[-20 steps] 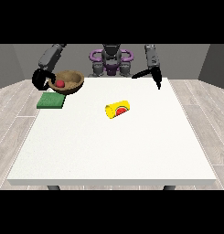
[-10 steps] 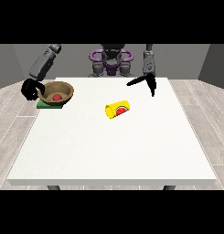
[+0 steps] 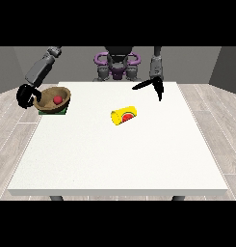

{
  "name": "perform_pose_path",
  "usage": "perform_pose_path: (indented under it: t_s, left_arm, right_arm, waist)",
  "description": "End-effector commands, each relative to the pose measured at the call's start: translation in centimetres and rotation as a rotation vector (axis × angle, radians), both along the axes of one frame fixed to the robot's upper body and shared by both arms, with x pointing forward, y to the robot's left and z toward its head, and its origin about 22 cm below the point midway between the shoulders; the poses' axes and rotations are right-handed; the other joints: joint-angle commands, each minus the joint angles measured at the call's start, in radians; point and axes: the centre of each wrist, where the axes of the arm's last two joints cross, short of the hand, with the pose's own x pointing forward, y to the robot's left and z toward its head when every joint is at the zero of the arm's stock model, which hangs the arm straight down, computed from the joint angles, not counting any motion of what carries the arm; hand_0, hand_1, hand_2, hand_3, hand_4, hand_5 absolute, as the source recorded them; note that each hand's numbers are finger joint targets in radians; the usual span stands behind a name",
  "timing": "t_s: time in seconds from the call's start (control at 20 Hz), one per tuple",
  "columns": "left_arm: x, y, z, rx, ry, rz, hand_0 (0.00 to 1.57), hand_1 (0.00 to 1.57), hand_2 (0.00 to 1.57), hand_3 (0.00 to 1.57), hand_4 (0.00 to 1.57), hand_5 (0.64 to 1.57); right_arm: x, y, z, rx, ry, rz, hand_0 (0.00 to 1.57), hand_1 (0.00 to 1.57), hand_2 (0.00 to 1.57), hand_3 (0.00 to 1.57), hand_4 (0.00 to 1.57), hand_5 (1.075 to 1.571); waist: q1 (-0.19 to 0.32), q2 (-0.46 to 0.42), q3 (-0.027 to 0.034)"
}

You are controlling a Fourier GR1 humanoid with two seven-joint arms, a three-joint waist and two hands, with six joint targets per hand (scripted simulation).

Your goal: Pick the cup and pour the ball into the bowl, then pick the bowl and place it on the pad

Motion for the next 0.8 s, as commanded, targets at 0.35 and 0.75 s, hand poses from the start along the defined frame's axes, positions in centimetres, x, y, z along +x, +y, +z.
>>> perform_pose_path:
  t_s: [0.35, 0.75]
  left_arm:
    - [-2.5, -0.1, -0.3, -0.014, 0.068, -0.018, 0.0, 0.0, 0.0, 0.0, 0.0, 1.566]
    - [-1.9, 0.6, 0.7, -0.035, 0.038, -0.037, 0.0, 0.0, 0.0, 0.0, 0.0, 1.567]
  right_arm:
    - [-1.4, -2.7, 2.4, 0.095, 0.053, -0.024, 1.57, 1.57, 1.57, 0.26, 0.74, 1.57]
    - [0.1, 0.5, -1.5, 0.004, 0.105, 0.041, 1.57, 1.57, 1.57, 1.01, 0.69, 1.567]
  waist:
    - [-0.012, -0.073, -0.0011]
    - [-0.008, -0.033, -0.0016]
